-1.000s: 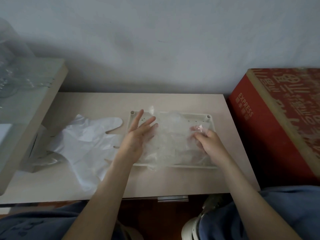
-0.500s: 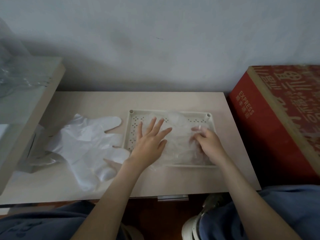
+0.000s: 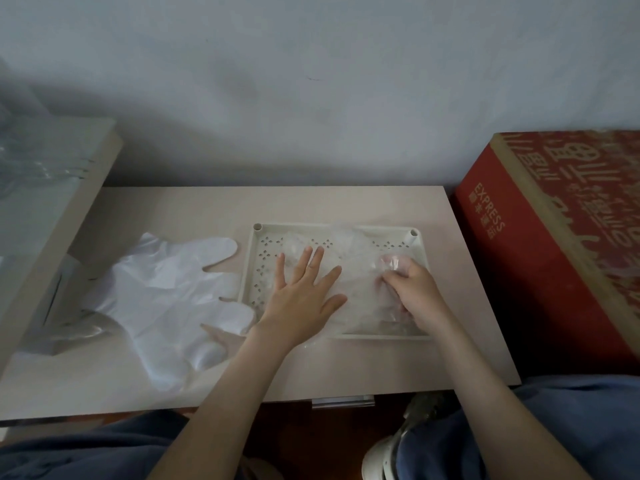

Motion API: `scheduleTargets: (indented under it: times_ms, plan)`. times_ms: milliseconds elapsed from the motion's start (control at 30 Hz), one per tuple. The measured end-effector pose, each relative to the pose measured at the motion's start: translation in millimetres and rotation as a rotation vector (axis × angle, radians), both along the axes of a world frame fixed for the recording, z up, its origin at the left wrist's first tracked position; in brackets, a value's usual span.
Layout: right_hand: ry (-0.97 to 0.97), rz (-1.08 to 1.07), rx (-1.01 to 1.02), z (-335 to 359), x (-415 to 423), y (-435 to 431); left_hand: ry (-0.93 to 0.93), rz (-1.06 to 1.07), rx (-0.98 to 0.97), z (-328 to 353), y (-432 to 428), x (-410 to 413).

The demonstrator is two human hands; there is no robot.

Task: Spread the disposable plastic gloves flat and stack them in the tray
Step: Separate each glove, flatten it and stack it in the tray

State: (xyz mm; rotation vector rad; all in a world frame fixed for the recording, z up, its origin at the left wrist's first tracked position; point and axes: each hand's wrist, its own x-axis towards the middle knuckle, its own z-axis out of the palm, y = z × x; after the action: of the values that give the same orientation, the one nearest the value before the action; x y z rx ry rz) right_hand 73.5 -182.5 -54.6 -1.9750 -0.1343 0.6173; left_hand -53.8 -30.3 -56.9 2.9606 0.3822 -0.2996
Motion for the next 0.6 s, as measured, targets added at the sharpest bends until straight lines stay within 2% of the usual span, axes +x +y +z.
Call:
scheduleTargets:
  times_ms: [100, 233, 300, 467, 600]
  plan:
    - [-0.021, 0.155, 0.14, 10, -1, -3, -0.021, 0.08, -0.1, -2, -1, 1]
    - [0.115, 0.323, 0.337, 24, -2, -6, -0.299, 0.459, -0.51, 12, 3, 8]
    - [0.177, 0.363, 0.433, 28, -3, -6, -0.346, 0.559, -0.678, 26, 8, 10]
    - [0.259, 0.398, 0.53, 39, -6, -5, -0.199, 0.374, -0.813, 65, 9, 2]
    - [0.257, 0.44, 0.536, 35, -3, -4, -0.196, 0.336, -0.959, 71, 4, 1]
